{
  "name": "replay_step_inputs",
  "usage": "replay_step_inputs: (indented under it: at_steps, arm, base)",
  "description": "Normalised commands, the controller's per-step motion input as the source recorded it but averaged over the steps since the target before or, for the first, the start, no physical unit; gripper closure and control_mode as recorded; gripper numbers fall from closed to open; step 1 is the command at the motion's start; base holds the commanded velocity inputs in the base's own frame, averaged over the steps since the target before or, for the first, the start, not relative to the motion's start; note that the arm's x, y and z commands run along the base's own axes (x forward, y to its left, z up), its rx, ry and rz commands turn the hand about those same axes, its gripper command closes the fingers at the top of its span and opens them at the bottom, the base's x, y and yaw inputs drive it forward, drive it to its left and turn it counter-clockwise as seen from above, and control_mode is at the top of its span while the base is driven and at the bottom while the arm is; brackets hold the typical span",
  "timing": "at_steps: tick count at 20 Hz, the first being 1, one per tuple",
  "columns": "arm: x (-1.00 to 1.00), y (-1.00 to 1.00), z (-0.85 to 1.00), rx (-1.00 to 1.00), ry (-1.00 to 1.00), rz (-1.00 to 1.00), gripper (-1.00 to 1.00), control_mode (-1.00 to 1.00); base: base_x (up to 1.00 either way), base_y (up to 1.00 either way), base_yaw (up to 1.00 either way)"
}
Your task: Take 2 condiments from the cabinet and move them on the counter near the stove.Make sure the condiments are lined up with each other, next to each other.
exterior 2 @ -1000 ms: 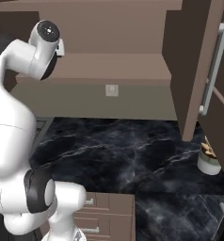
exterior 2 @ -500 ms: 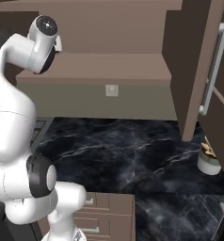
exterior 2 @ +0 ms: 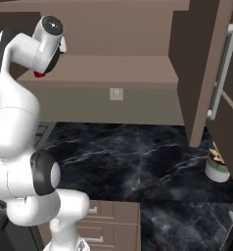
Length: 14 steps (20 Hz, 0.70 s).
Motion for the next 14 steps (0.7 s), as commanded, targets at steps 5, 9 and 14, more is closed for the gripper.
replay_step_inputs:
  at_steps: [5,9,14]
  arm:
    - [0.02,0.18,-0.07,-0.04,0.0,0.01,-1.0,-1.0]
    - [0.0,0.08,-0.05,-0.01,0.0,0.01,-1.0,-1.0]
    - [0.06,0.0,-0.02,0.0,0.0,0.01,-1.0,-1.0]
  base:
    - [0.0,0.0,0.0]
    - [0.0,0.0,0.0]
    - [0.0,0.0,0.0]
